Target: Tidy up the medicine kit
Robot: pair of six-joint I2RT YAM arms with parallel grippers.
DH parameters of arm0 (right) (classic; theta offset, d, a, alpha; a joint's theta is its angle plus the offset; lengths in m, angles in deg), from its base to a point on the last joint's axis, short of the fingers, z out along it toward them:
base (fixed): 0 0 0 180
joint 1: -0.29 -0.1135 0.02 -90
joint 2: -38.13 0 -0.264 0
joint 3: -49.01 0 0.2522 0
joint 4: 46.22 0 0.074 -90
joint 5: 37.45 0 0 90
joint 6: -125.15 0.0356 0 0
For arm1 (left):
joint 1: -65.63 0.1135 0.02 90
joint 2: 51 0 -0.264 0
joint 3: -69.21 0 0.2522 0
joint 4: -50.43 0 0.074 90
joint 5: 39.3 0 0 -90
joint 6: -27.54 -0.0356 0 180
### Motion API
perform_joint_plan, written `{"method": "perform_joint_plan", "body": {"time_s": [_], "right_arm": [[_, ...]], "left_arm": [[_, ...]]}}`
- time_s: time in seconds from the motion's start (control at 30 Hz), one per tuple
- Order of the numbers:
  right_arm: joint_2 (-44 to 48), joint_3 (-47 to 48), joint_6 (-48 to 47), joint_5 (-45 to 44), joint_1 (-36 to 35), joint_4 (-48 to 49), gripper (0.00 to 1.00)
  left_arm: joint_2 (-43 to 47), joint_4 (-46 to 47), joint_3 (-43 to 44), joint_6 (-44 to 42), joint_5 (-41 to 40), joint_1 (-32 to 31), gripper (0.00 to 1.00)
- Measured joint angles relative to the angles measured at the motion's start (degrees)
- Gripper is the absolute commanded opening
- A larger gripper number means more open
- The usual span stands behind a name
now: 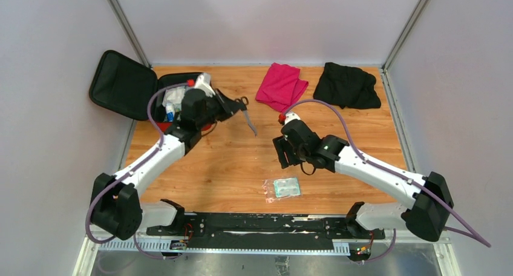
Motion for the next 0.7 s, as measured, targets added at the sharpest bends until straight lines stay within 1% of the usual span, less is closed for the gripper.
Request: {"method": "perform_joint_plan", "body": {"time_s": [0.03,0.07,0.13,0.17,0.23,0.27,0.3,0.4,0.47,0.6,0.7], "right_arm": [[1.2,-0.96,0.24,-0.02,0.0,-0.35,0.68],[2.38,-1.77,0.37,-0.02,0.0,-0.66,0.68],[3.69,-2.51,0.39,0.02,0.0,-1.01,0.68],[4.61,-3.04,0.39,0.09,0.0,-1.05,0.68],[6.47,-4.09,0.37,0.28,0.09,-1.07,0.68],[7.17,-4.5,0.35,0.33,0.09,-1.09,0.68],[8.17,-5.09,0.35,0.44,0.09,-1.09,0.68],[10.99,-6.8,0.35,1.25,0.13,-1.25,0.68],[12.15,-7.5,0.35,1.68,0.2,-1.25,0.68],[15.15,-10.23,0.79,2.89,0.2,-1.25,0.67],[16.74,-12.22,1.57,3.32,0.2,-1.29,0.67]], "left_arm": [[1.36,-6.93,5.9,-3.67,-0.02,2.91,0.0],[1.55,-8.26,7.23,-4.57,-0.02,3.67,0.0],[1.46,-16.0,12.48,-8.7,0.02,7.26,0.0],[0.83,-21.44,16.35,-11.67,-0.98,9.42,0.0],[-1.09,-31.15,23.69,-17.09,-5.4,11.89,0.0],[-1.84,-33.68,25.83,-18.8,-6.93,12.33,0.0],[-3.48,-39.1,30.45,-21.97,-10.29,12.52,0.0],[-8.11,-48.41,39.78,-28.33,-18.21,12.39,0.0],[-11.58,-52.78,44.59,-31.36,-22.71,12.37,0.0],[-21.77,-59.76,54.34,-37.27,-32.63,12.44,0.0],[-29.0,-62.55,58.18,-40.5,-38.73,12.44,0.0]]}}
